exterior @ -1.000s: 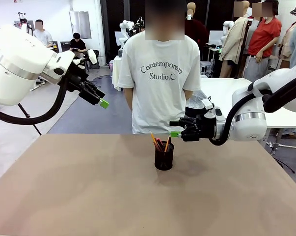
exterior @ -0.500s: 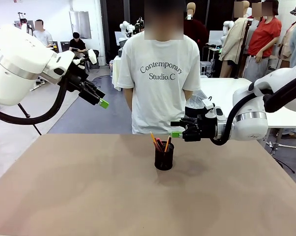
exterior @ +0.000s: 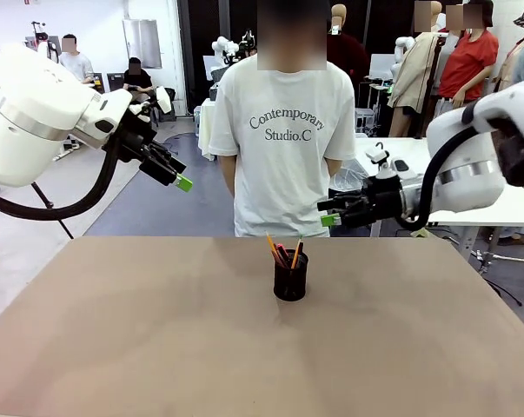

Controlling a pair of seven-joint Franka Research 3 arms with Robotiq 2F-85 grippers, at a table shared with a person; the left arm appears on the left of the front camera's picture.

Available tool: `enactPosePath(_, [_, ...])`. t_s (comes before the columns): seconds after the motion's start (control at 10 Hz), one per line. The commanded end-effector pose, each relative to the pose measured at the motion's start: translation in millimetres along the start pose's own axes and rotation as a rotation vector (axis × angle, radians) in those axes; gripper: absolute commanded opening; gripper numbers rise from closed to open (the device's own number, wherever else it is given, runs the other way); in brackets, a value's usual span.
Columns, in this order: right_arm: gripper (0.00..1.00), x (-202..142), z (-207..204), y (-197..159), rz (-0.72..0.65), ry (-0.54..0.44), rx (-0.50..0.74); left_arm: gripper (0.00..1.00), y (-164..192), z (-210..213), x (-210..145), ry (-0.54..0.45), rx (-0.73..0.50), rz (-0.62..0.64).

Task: Place the pens into the pen holder.
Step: Pick up a writing instrument from the table and place it into the Pen holder.

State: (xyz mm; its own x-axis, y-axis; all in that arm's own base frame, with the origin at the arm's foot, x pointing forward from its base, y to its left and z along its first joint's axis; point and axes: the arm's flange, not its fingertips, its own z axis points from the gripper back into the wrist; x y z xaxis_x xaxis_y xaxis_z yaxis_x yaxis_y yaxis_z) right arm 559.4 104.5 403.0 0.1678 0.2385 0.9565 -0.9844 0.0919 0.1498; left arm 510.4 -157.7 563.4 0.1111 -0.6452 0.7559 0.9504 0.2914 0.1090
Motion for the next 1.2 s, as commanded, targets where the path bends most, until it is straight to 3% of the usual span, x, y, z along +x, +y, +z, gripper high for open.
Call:
enactPosePath(0.0, [1.00, 21, 14, 24, -0.066, 0.138, -0.045, 1.00, 1, 2, -1, -0.002, 0.004, 0.004])
enactPosePath(0.7, [1.00, 104, 125, 68, -0.010, 0.334, -0.222, 1.00, 1, 2, -1, -0.002, 0.004, 0.004])
enactPosePath(0.9, [1.00, 116, 148, 60, -0.033, 0.384, -0.263, 1.00, 1, 2, -1, -0.002, 0.004, 0.004])
enactPosePath(1.1, [1.00, 126, 157, 44, -0.022, 0.447, -0.226, 1.00, 1, 2, -1, -0.002, 0.004, 0.004])
